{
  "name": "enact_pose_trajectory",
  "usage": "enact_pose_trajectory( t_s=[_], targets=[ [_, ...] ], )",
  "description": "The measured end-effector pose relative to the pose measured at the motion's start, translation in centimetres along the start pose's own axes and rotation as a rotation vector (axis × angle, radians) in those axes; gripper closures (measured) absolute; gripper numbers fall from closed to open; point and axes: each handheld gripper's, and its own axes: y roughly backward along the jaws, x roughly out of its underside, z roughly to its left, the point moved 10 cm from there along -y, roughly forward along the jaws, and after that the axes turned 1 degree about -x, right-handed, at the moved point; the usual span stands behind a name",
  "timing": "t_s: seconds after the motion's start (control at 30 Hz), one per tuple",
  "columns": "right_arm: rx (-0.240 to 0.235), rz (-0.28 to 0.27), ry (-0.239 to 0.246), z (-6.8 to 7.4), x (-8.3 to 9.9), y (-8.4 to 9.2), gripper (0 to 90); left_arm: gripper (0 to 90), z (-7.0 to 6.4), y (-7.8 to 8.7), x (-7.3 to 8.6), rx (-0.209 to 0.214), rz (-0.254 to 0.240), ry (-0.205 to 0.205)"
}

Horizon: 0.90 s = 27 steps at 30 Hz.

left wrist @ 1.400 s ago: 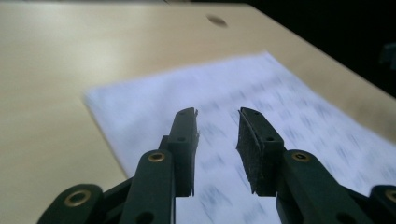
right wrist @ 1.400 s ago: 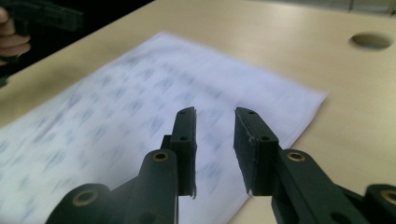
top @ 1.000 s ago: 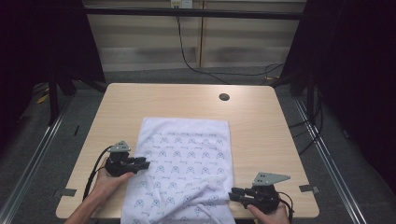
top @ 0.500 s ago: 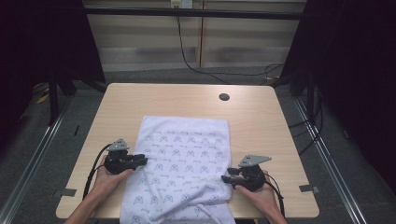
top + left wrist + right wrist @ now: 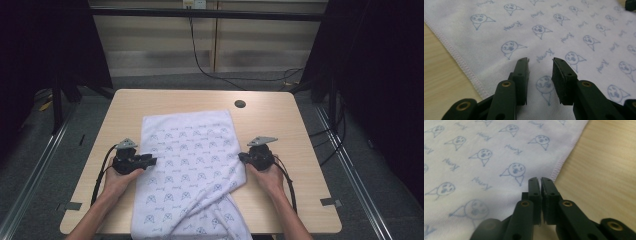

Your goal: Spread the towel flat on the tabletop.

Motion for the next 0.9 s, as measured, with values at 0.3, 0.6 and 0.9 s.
enact_pose_trajectory(
  t_s=[0.3, 0.6, 0.9],
  targets=[
    [-0.174, -0.104, 0.030, 7.9, 0.4, 5.6, 66.4, 65.1, 2.1, 1.7, 0.8, -0.049, 0.009, 0.051],
    [-0.283, 0.012, 0.090, 12.2, 5.1, 5.4, 70.4, 65.2, 2.4, 1.7, 0.8, -0.062, 0.005, 0.041],
    [-0.236, -0.002, 0.033, 10.2, 7.4, 9.0, 90.0, 64.3, 2.4, 1.7, 0.7, -0.038, -0.010, 0.070]
  ],
)
